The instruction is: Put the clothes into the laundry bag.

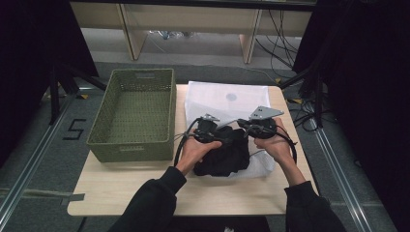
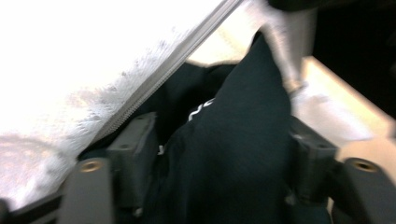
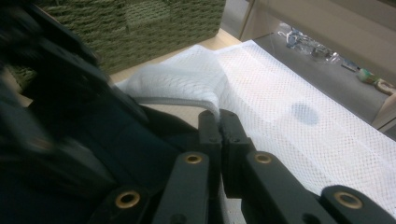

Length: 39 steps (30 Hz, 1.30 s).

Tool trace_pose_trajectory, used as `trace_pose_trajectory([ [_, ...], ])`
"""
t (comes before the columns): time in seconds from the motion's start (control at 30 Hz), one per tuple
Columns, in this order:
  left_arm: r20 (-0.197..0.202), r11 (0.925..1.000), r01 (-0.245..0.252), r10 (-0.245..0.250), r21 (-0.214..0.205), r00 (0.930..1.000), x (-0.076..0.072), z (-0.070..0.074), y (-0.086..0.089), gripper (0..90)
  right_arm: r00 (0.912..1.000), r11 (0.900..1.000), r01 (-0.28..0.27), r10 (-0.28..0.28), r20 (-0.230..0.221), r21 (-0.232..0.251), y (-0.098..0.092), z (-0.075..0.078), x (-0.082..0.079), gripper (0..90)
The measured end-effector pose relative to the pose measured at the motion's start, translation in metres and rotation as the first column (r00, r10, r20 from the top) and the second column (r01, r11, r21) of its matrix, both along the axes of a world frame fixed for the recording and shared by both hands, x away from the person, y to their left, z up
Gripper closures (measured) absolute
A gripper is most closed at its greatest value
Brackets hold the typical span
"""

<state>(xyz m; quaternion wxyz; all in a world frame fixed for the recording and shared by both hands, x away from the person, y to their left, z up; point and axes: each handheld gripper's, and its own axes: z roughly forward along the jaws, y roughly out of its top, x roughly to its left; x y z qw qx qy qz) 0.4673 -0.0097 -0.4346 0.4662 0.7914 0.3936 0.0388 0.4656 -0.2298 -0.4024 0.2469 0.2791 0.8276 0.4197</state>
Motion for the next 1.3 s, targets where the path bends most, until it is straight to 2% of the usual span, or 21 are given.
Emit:
trace_pose_trajectory([
  [0.17, 0.017, 0.9998, 0.019, -0.019, 0.011, 0.9997, -0.011, 0.019, 0.017, 18.6, 0.9998, 1.0, 0.003, -0.003, 0.018, -0.005, 0.0, 0.001, 0.0, 89.6],
  [0.27, 0.045, 0.995, 0.065, -0.069, 0.076, 0.9966, -0.024, 0.022, 0.026, 15.0, 0.9997, 1.0, -0.002, 0.002, 0.024, -0.004, 0.001, 0.0, 0.0, 89.5],
  [0.37, 0.039, 0.9815, 0.116, -0.123, 0.152, 0.9916, -0.029, 0.011, 0.027, 15.7, 1.0, 1.0, -0.009, 0.009, -0.002, -0.001, 0.003, 0.001, -0.001, 89.5],
  [0.43, 0.042, 0.9747, 0.115, -0.126, 0.191, 0.9912, -0.028, -0.002, 0.023, 15.5, 1.0, 1.0, -0.002, 0.002, -0.002, 0.003, 0.004, 0.0, -0.002, 89.5],
  [0.47, 0.022, 0.9768, 0.101, -0.107, 0.189, 0.994, -0.024, -0.014, 0.016, 15.6, 0.9998, 0.9998, -0.018, 0.018, 0.008, -0.01, 0.006, -0.001, -0.002, 89.5],
  [0.53, 0.011, 0.9758, 0.109, -0.113, 0.189, 0.9935, -0.02, -0.02, 0.012, 16.1, 0.9999, 0.9998, -0.015, 0.015, 0.007, -0.012, 0.006, -0.001, -0.002, 89.5],
  [0.57, 0.008, 0.9775, 0.108, -0.111, 0.181, 0.9937, -0.018, -0.024, 0.009, 22.2, 0.9998, 0.9998, -0.016, 0.016, 0.014, -0.012, 0.007, -0.001, -0.002, 89.5],
  [0.6, 0.006, 0.9784, 0.104, -0.107, 0.179, 0.9943, -0.014, -0.028, 0.006, 33.8, 0.9997, 0.9997, -0.023, 0.023, 0.001, -0.012, 0.008, -0.001, -0.002, 89.5],
  [0.63, 0.008, 0.9781, 0.098, -0.102, 0.183, 0.9948, -0.011, -0.029, 0.005, 45.7, 0.9996, 0.9996, -0.021, 0.021, 0.02, -0.02, 0.008, -0.001, -0.002, 89.5],
  [0.73, 0.017, 0.993, 0.03, -0.033, 0.114, 0.9993, -0.005, -0.026, 0.002, 72.7, 0.9997, 0.9996, -0.026, 0.026, -0.002, -0.011, 0.009, -0.001, -0.004, 89.5],
  [0.8, 0.054, 0.9927, -0.002, -0.005, 0.121, 0.9985, -0.002, -0.016, 0.004, 79.4, 0.9993, 0.9993, -0.037, 0.037, 0.01, -0.003, 0.008, 0.001, -0.004, 89.5],
  [0.87, 0.081, 0.9935, -0.037, 0.028, 0.108, 0.9963, 0.003, -0.007, 0.008, 80.7, 0.9993, 0.9993, -0.037, 0.037, 0.005, 0.003, 0.008, 0.002, -0.005, 89.6],
  [0.9, 0.081, 0.9937, -0.05, 0.042, 0.1, 0.9958, 0.005, -0.005, 0.01, 80.5, 0.9988, 0.9992, -0.04, 0.04, 0.028, 0.001, 0.008, 0.003, -0.005, 89.5],
  [0.97, 0.064, 0.9941, -0.064, 0.059, 0.087, 0.9963, 0.01, -0.006, 0.012, 77.1, 0.9989, 0.9993, -0.036, 0.036, 0.031, 0.001, 0.008, 0.004, -0.005, 89.5],
  [1.03, -0.013, 0.9943, -0.029, 0.031, 0.102, 0.9994, 0.009, -0.011, 0.012, 62.4, 0.9991, 0.9993, -0.035, 0.036, 0.022, -0.007, 0.007, 0.003, -0.005, 89.5],
  [1.07, -0.019, 0.9943, -0.032, 0.034, 0.102, 0.9992, 0.005, -0.012, 0.013, 53.9, 0.9996, 0.9996, -0.028, 0.028, 0.009, -0.004, 0.006, 0.003, -0.005, 89.5],
  [1.13, -0.037, 0.9968, -0.002, 0.005, 0.08, 0.9993, -0.003, -0.011, 0.017, 39.9, 0.9991, 0.9998, -0.017, 0.017, 0.038, -0.007, 0.004, 0.002, -0.003, 89.5],
  [1.17, -0.045, 0.9955, 0.021, -0.017, 0.092, 0.9988, -0.007, -0.01, 0.019, 31.7, 0.9998, 0.9998, -0.017, 0.017, 0.002, 0.006, 0.003, 0.002, -0.003, 89.4],
  [1.23, -0.03, 0.9907, 0.027, -0.023, 0.134, 0.9993, -0.015, -0.007, 0.023, 25.1, 0.9998, 0.9998, -0.02, 0.02, 0.002, 0.001, 0.002, 0.002, -0.003, 89.4],
  [1.27, -0.012, 0.9871, 0.053, -0.051, 0.151, 0.9986, -0.023, -0.005, 0.027, 21.8, 0.9999, 0.9999, -0.017, 0.017, 0.001, 0.0, 0.003, 0.002, -0.003, 89.4],
  [1.3, -0.022, 0.9857, 0.071, -0.069, 0.153, 0.9974, -0.028, -0.004, 0.03, 17.6, 0.9998, 0.9998, -0.017, 0.017, 0.002, 0.001, 0.003, 0.002, -0.004, 89.4],
])
